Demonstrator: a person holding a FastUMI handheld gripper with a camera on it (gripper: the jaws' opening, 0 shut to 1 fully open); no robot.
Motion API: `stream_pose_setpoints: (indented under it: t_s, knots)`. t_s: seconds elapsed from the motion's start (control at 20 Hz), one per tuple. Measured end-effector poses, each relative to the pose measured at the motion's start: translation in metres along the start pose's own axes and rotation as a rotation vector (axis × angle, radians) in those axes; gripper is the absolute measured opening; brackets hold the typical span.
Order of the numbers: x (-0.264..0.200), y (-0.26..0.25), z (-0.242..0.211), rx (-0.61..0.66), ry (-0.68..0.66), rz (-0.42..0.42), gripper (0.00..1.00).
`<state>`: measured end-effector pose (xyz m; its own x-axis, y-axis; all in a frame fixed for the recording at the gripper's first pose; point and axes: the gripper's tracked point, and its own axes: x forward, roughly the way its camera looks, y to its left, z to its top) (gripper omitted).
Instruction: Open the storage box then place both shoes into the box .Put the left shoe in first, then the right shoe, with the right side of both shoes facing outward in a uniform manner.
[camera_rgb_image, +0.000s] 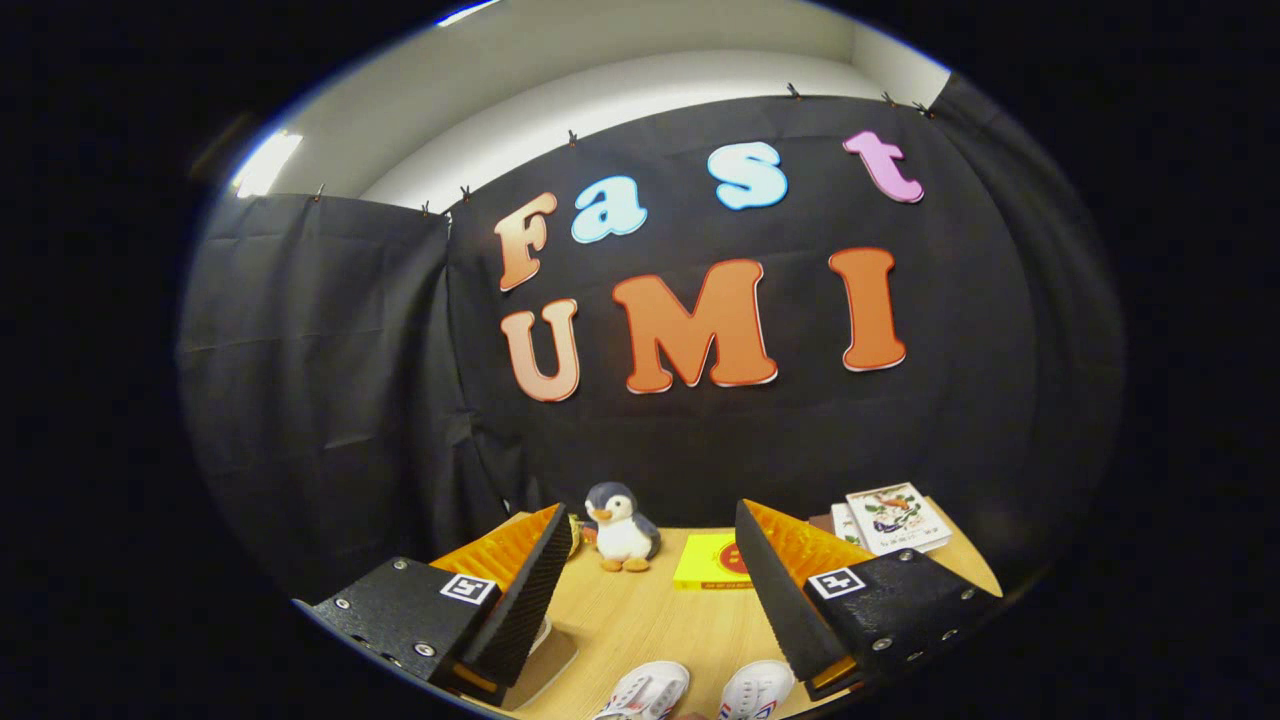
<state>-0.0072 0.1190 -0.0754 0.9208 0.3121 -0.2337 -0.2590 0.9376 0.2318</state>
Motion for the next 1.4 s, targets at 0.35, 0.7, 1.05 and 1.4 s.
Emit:
stream_pose_setpoints:
  t_s: [0.35,0.7,1.05,1.4]
  knots:
    - [0.009,0.048,-0.096,0.152,0.294,0.144,0.96]
    - [0.009,0.090,-0.169,0.322,0.557,0.241,0.96]
    - [-0.002,0.143,-0.240,0.453,0.801,0.352,0.96]
    - [-0.012,0.174,-0.270,0.612,0.889,0.424,0.96]
